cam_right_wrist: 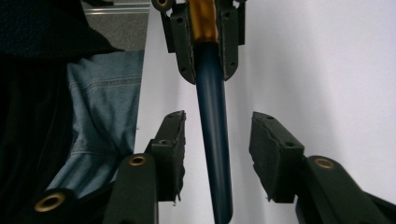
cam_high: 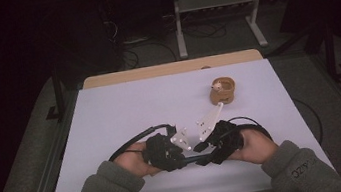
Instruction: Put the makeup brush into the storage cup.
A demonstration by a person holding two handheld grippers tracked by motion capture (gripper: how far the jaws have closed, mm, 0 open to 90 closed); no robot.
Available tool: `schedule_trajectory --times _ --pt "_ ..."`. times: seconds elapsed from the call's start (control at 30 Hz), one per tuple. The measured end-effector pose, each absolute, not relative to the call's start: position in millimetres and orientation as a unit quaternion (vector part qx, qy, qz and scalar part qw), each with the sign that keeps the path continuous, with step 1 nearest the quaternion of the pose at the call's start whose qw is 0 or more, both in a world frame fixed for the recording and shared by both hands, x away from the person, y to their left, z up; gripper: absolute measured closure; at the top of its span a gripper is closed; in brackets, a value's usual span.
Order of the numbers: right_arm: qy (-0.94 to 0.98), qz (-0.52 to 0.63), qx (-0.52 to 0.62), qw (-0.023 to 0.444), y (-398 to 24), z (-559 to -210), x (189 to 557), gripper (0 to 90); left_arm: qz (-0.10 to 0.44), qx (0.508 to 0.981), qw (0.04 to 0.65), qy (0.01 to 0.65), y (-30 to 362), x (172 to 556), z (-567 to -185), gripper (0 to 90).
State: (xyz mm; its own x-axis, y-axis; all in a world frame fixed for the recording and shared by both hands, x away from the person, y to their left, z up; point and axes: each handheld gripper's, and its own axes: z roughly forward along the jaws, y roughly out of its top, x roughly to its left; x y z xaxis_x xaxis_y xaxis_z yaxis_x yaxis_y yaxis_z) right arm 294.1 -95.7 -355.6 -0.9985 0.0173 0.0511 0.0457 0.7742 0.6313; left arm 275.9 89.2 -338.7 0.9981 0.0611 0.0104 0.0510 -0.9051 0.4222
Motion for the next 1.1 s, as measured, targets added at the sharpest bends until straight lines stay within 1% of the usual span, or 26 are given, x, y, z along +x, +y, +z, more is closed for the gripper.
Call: schedule_trajectory --times 0.17,0.4,0.47,0.77,0.8,0.87,0.97,1.1 --pt "-0.942 -0.335 -0.007 0.030 -95.6 -361.2 291.7 63.3 0.007 0.975 0.220 0.019 85.3 274.2 -337.9 74.7" --pt "-0.944 -0.327 -0.011 0.043 -95.2 -364.9 287.7 70.1 0.002 0.975 0.221 0.004 81.4 272.3 -338.9 74.7" --pt "-0.943 -0.329 -0.006 0.049 -94.6 -366.0 287.4 73.8 0.001 0.975 0.221 0.004 81.5 272.4 -339.1 74.7" --pt "-0.941 -0.336 0.003 0.034 -94.2 -369.4 285.2 76.2 -0.001 0.975 0.224 0.003 83.3 272.7 -343.0 74.4" --pt "-0.942 -0.333 -0.003 0.038 -94.4 -369.5 283.8 76.3 0.001 0.975 0.224 -0.001 83.2 273.0 -343.2 74.2" --pt "-0.941 -0.337 0.001 0.033 -94.5 -370.1 284.0 76.3 -0.005 0.974 0.227 0.008 83.5 272.7 -343.8 73.3" --pt "-0.940 -0.341 0.007 0.028 -95.4 -368.6 283.7 76.4 -0.004 0.974 0.227 0.015 84.8 273.8 -344.1 67.3" --pt "-0.940 -0.339 0.010 0.022 -97.1 -367.6 281.9 76.5 -0.005 0.974 0.227 0.021 88.5 273.7 -346.3 63.5"
